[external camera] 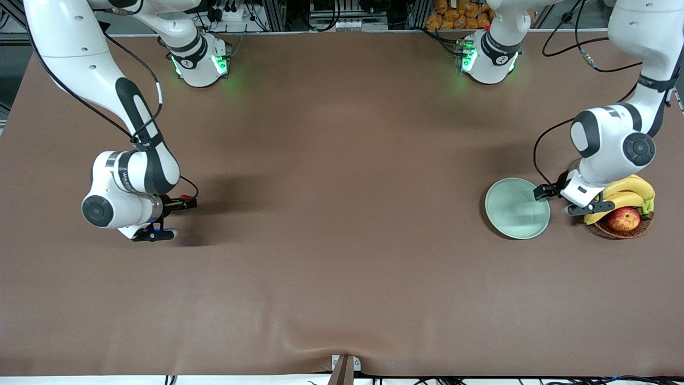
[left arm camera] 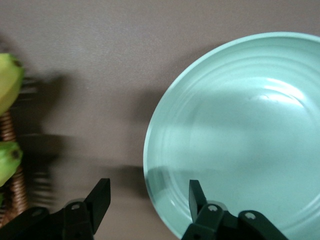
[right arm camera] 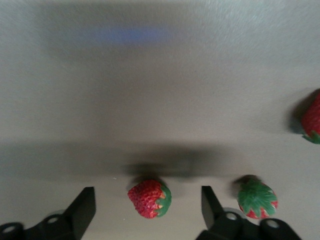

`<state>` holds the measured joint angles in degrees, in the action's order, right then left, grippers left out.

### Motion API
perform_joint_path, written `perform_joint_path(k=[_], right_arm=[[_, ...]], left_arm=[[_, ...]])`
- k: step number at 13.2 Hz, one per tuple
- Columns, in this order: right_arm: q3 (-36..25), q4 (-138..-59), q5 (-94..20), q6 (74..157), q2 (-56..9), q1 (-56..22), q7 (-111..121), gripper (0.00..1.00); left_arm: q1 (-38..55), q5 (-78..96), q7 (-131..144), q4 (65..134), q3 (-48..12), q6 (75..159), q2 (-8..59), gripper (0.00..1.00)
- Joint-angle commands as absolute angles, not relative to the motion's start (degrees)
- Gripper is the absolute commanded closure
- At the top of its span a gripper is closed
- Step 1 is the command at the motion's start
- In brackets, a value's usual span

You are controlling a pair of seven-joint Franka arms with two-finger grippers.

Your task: Collect all strawberries into plate

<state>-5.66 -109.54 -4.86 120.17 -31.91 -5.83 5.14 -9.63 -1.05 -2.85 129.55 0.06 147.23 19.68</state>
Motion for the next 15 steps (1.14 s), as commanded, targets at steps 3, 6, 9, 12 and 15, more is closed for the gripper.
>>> perform_joint_path(k=[3,6,9,12,15], right_arm=[[-5.8,-111.27,-5.71,120.32,-32.34,-5.89,5.8,0.38],[-5.8,-111.01,-5.71,120.32,-32.34,-5.89,5.89,0.69],[-5.37,-107.69,-5.8,120.41,-31.99,-5.98,5.89,0.97],[-0.46,-102.15,-5.8,120.23,-31.2,-5.98,5.28,1.0],[5.08,-99.67,-6.5,120.41,-31.38,-7.11,-3.47,1.0]], left_arm=[[-9.93,-1.49,-2.9,127.88,-0.26,148.36,21.62,0.38],[-9.93,-1.49,-2.81,127.88,-0.35,148.36,21.01,0.37],[-9.84,-1.49,-2.9,127.88,-0.35,146.35,17.51,0.37],[-9.49,-1.23,-2.2,126.05,-2.36,140.39,12.85,0.37],[-9.23,1.39,-1.5,120.25,-5.7,132.55,12.92,0.37]])
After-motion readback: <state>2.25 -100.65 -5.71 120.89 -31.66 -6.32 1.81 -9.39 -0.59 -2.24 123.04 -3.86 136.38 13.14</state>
